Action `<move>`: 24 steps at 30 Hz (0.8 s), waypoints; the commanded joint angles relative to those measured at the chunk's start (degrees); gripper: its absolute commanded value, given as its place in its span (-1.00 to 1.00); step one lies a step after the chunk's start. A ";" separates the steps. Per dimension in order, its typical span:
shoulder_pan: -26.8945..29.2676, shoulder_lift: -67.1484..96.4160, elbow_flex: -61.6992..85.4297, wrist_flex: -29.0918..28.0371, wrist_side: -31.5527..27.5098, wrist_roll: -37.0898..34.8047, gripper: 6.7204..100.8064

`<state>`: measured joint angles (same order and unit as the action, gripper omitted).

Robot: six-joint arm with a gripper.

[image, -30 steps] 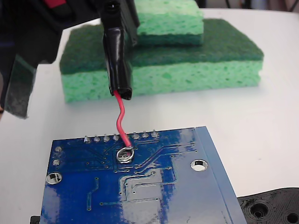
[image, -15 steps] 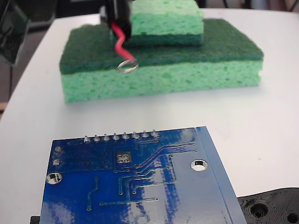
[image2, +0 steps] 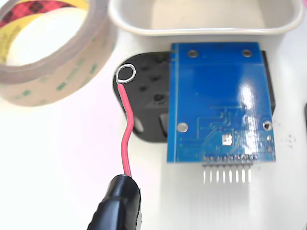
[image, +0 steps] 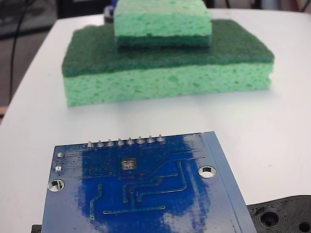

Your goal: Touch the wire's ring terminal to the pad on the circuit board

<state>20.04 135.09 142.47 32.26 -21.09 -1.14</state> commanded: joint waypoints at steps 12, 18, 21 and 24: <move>-3.34 20.21 15.56 2.55 -1.32 0.79 0.99; -2.72 29.62 21.53 4.66 -2.90 0.09 0.99; -3.08 31.90 23.55 5.54 -2.37 -0.35 0.99; -3.25 33.49 25.31 6.06 -2.20 -0.79 0.99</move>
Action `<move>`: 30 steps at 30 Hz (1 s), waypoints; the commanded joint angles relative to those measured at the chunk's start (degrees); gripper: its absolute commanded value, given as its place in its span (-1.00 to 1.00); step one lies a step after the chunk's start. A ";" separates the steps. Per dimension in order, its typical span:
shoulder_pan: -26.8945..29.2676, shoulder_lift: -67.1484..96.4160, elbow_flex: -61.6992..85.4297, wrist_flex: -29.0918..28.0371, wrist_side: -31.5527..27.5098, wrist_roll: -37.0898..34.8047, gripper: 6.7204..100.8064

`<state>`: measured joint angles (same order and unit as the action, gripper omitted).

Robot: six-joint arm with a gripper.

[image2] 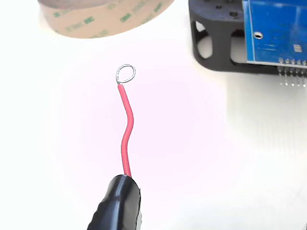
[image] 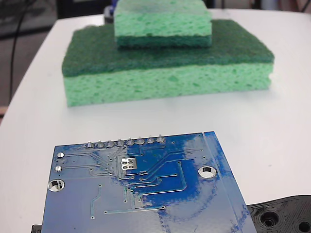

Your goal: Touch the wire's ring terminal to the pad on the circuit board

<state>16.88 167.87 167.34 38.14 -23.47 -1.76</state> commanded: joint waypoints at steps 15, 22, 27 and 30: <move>-3.08 7.12 2.81 7.12 4.31 -1.32 0.99; -9.14 7.12 4.31 6.24 14.77 2.02 0.99; -10.81 7.12 4.31 6.15 17.67 2.99 0.99; -10.81 7.12 4.31 6.15 17.75 3.08 0.99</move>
